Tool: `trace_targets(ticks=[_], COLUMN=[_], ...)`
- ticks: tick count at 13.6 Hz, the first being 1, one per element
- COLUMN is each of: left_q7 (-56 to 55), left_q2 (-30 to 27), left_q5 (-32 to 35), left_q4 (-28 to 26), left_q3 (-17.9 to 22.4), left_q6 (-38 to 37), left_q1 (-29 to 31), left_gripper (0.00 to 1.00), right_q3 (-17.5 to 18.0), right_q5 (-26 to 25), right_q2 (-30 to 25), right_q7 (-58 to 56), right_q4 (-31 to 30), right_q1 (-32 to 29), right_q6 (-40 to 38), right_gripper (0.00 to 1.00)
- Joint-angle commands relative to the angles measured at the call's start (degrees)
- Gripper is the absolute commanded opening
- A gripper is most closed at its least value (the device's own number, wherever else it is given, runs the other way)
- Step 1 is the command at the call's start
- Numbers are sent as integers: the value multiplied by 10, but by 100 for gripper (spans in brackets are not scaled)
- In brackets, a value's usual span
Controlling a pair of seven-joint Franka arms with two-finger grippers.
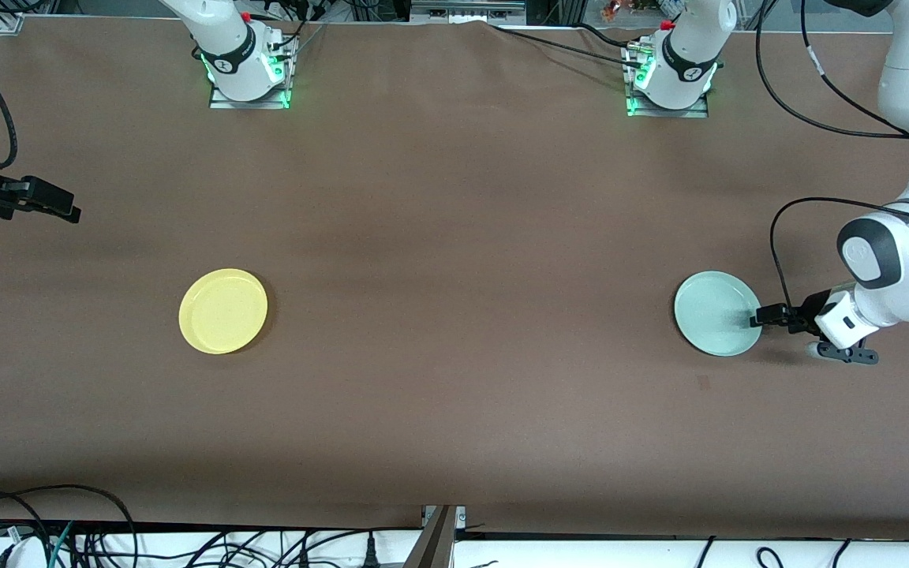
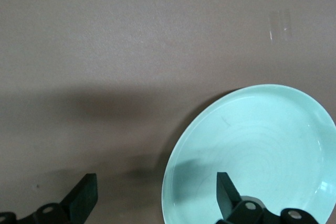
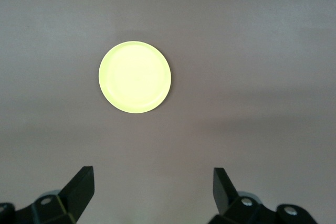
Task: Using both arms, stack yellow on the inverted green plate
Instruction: 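Move the left gripper to the rim of the green plate, then close the left gripper on the green plate rim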
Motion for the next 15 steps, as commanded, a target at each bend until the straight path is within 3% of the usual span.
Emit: trace_targets(ticks=[1, 11, 15], left_q7=[22, 22, 51], left_q2=[-53, -29, -25], left_q5=[-24, -81, -80], left_q4=[-84, -88, -84], left_q3=[-2, -2, -1], left_q6=[55, 98, 98], left_q1=[-2, -21, -20], left_gripper=[100, 100, 70], right_q3=[1, 1, 1], right_q5=[7, 7, 7], right_q2=[-5, -5, -5], right_q7=[4, 4, 4], right_q4=[-4, -4, -4], right_q1=[0, 0, 0], right_q6=[-2, -2, -2], right_gripper=[100, 100, 100])
